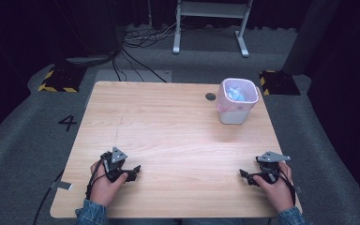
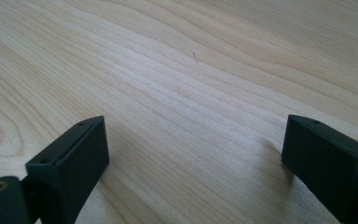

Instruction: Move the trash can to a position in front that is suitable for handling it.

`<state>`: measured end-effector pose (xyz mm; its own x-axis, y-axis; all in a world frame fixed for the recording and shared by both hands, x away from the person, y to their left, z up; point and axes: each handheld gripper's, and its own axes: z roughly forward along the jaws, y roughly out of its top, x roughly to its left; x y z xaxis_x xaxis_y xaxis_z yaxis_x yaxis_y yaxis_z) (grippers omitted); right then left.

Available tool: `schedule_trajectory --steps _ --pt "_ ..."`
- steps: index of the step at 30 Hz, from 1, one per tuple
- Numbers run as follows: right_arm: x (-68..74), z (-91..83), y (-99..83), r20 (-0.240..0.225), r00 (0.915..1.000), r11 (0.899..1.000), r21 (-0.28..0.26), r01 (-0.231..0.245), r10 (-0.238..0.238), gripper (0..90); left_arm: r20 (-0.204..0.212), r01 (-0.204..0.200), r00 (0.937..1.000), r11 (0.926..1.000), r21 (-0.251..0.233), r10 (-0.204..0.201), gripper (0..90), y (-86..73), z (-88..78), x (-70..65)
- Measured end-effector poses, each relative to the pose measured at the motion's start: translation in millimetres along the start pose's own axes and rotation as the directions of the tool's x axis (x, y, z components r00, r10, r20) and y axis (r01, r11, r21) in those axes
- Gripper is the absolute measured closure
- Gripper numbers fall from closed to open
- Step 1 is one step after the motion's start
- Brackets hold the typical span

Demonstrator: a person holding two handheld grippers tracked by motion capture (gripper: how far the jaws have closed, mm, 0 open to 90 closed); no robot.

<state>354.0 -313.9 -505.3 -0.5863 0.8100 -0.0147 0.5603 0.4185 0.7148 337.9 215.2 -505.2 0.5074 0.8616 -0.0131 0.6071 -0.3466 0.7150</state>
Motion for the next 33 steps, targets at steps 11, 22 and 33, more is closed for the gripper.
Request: schedule_trajectory --steps 11,22,33 --pt "0.2 -0.9 0.8 0.004 0.9998 1.0 0.01 -0.019 0.019 8.7 0.0 -0.002 1.0 1.0 0.0 0.002 15.9 -0.1 0.0 -0.5" --pt "-3.0 -8.0 12.1 -0.031 0.9979 0.997 -0.042 -0.059 0.057 18.6 0.002 -0.001 1.0 1.0 0.004 0.001 15.7 0.0 -0.3 -0.4" --pt "-10.3 -26.1 56.8 0.025 0.999 0.993 -0.115 -0.035 0.038 28.5 0.006 -0.003 1.0 1.0 0.002 0.003 15.4 0.3 0.4 -0.1"
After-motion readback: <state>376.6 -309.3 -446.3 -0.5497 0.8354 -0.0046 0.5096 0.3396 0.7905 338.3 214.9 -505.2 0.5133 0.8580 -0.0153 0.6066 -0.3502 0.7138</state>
